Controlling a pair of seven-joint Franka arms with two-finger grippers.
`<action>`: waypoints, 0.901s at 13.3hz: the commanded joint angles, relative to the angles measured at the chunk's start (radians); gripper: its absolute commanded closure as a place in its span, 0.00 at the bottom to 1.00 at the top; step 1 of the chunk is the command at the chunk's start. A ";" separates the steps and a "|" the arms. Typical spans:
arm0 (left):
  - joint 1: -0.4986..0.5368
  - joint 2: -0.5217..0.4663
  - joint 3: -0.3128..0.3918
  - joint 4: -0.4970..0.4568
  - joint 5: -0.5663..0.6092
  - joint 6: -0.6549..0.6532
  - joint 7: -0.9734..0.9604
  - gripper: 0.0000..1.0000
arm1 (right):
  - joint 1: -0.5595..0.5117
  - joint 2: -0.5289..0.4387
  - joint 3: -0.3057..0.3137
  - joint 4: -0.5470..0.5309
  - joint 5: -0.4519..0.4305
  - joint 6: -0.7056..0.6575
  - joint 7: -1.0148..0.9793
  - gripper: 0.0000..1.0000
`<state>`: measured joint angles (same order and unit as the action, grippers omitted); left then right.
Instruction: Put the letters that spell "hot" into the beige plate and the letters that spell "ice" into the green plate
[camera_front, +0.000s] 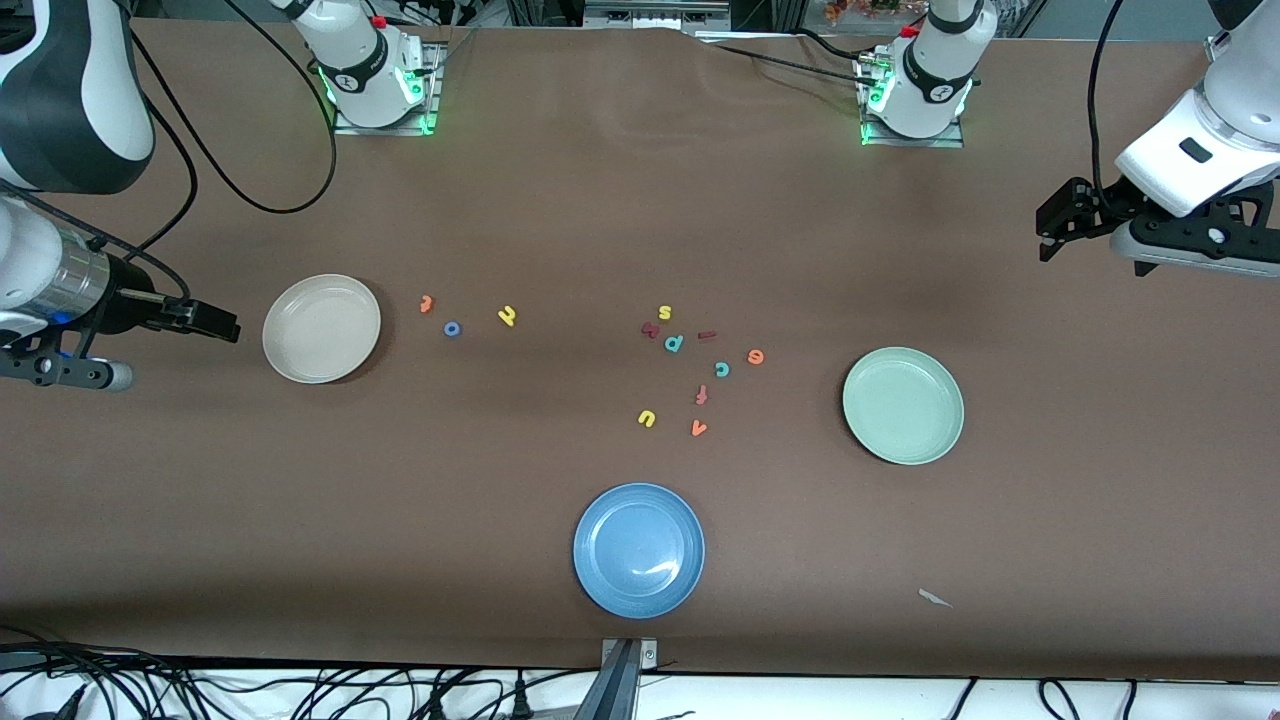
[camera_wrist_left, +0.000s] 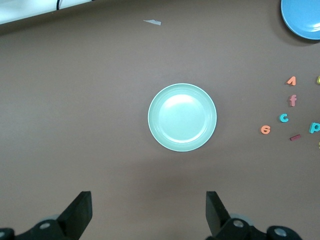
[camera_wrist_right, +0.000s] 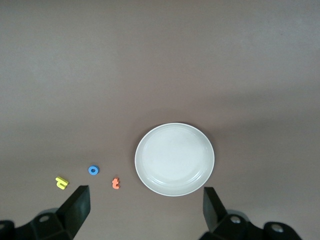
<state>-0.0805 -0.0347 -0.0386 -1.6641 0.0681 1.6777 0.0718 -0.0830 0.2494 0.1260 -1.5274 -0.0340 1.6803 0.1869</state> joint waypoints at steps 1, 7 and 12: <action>-0.010 -0.008 0.017 -0.002 0.013 0.000 -0.003 0.00 | -0.004 -0.009 0.001 0.009 0.023 -0.020 -0.017 0.00; -0.009 -0.004 0.028 -0.002 0.007 0.002 0.005 0.00 | -0.004 -0.002 0.001 0.007 0.023 -0.019 -0.009 0.00; -0.009 -0.007 0.031 -0.009 0.007 0.002 0.006 0.00 | -0.004 -0.004 0.001 0.003 0.022 -0.019 -0.010 0.00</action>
<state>-0.0806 -0.0338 -0.0155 -1.6672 0.0681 1.6777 0.0713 -0.0830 0.2507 0.1260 -1.5278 -0.0338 1.6755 0.1864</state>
